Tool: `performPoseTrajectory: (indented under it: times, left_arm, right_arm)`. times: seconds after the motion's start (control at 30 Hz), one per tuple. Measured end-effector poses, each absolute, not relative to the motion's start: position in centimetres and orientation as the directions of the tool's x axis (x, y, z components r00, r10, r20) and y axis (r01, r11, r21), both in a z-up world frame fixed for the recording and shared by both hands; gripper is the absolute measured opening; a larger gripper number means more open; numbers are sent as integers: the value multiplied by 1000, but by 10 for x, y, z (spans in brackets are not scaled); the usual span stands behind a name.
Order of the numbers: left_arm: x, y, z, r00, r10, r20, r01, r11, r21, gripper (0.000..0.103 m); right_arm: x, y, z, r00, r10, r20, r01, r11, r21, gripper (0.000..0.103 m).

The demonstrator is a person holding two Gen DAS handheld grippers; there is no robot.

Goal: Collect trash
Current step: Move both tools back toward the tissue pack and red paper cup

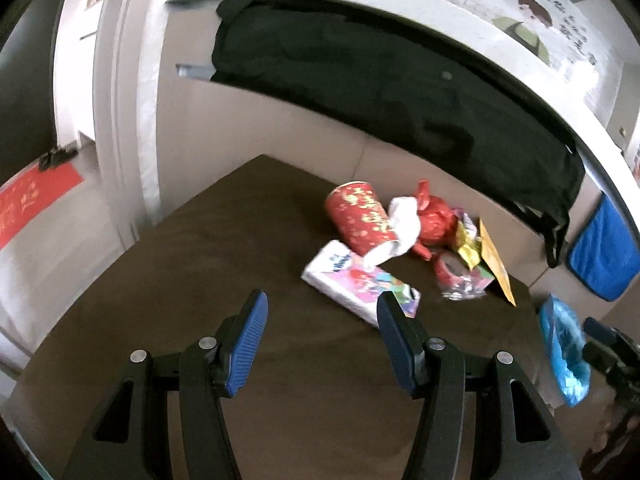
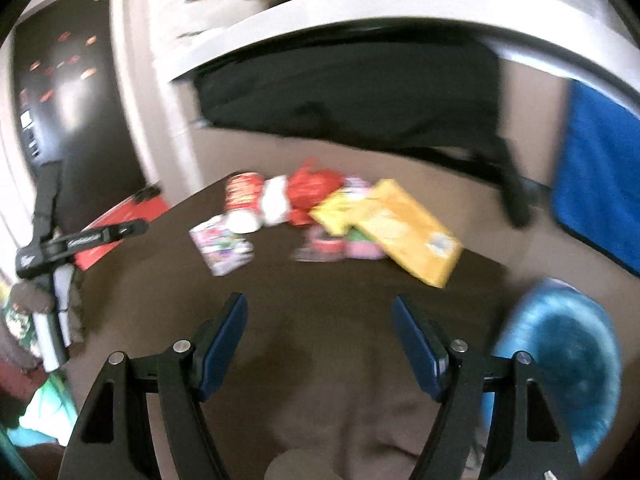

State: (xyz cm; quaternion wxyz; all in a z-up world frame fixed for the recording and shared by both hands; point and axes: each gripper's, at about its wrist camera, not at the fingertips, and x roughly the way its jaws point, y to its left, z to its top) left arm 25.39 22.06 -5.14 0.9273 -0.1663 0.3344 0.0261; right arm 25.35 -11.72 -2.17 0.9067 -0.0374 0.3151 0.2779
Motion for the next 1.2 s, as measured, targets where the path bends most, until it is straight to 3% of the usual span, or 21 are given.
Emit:
performPoseTrajectory:
  times: [0.17,0.33,0.5,0.8,1.2]
  left_arm:
    - [276,228,-66,723,-126,-680,-184,913,-365,58]
    - [313,204,-93,669,-215,-711,-243,842,-483,58]
    - [352,182,-110,640,-212,-739,-331,792,-513,59]
    - [396,142,-110,616,-22,-787,-324,904,-278,62]
    - [358,184,-104,638,11,-770,-170,977,-127,62]
  right_arm:
    - [276,-68,-27,592,503,-630,-592,802,84,71]
    - [304,-69,-36,615,442,-653,-522,849,83,71]
    - [323,-106,-41,633,408,-658,-439,889,129,71]
    - [339,-144,-60,663,345,-664,-338,930,146,71]
    - [353,-102,-53,634,380,-673,-417,901,116,71]
